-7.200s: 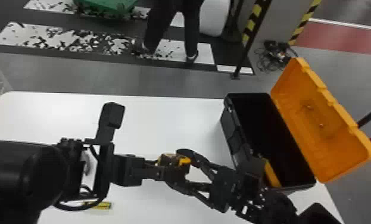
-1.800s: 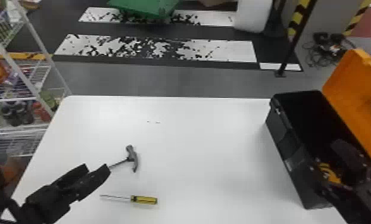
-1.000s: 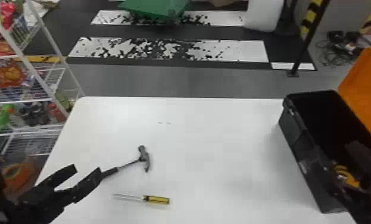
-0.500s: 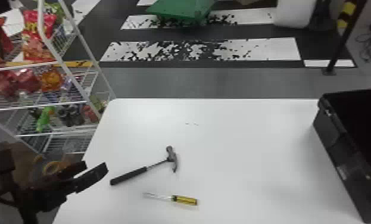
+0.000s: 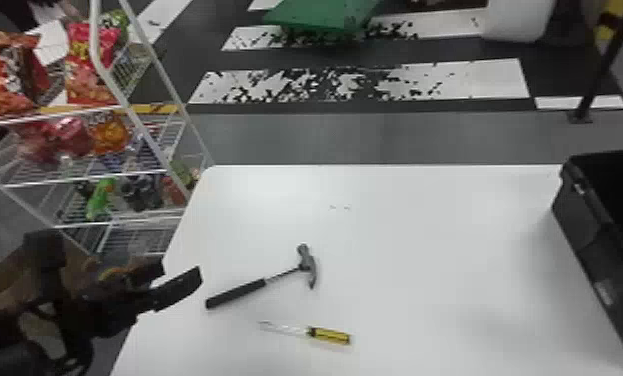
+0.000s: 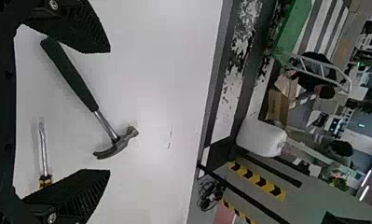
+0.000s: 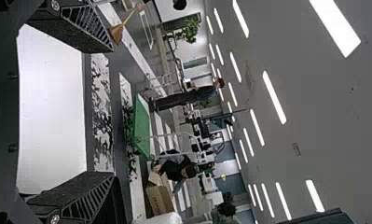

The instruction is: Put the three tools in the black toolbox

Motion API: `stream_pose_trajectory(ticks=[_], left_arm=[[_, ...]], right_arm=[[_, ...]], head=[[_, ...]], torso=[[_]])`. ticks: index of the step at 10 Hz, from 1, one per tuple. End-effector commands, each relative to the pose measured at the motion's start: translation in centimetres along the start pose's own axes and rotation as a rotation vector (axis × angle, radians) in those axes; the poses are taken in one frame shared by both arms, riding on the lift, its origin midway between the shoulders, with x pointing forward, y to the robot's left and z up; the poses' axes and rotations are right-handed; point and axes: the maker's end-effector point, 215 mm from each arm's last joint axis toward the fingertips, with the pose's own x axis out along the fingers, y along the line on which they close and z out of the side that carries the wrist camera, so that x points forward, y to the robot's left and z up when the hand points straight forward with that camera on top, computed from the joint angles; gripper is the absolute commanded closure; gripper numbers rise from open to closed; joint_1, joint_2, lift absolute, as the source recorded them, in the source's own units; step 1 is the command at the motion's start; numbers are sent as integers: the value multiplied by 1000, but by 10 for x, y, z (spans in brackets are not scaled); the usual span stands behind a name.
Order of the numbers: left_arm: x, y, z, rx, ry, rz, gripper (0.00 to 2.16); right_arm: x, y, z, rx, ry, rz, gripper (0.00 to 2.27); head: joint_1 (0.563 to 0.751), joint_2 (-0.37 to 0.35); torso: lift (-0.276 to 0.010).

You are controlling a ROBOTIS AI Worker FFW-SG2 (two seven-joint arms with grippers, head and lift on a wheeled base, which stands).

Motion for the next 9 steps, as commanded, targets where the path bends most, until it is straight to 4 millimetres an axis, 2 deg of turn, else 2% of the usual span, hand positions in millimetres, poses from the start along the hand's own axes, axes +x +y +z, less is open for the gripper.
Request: stream_pose_trajectory(ticks=[1, 3, 5, 7, 9], left_arm=[[10, -2, 1, 93, 60, 19, 83], [11, -2, 10, 204, 96, 30, 80], [11, 1, 8, 259, 114, 31, 80], [17, 5, -7, 334, 174, 24, 83], [30, 8, -33, 420, 266, 21, 83]], right_arm=[[-4, 2, 1, -4, -1, 3, 70], [-10, 2, 2, -4, -3, 5, 70], [-16, 0, 5, -12, -10, -1, 70], [-20, 3, 12, -24, -23, 3, 70], [-24, 10, 11, -22, -18, 16, 76]], head=[[695, 236], [695, 218], [695, 217], [695, 218], [695, 221]], torso=[[-55], [-55], [-55], [-55], [-55]])
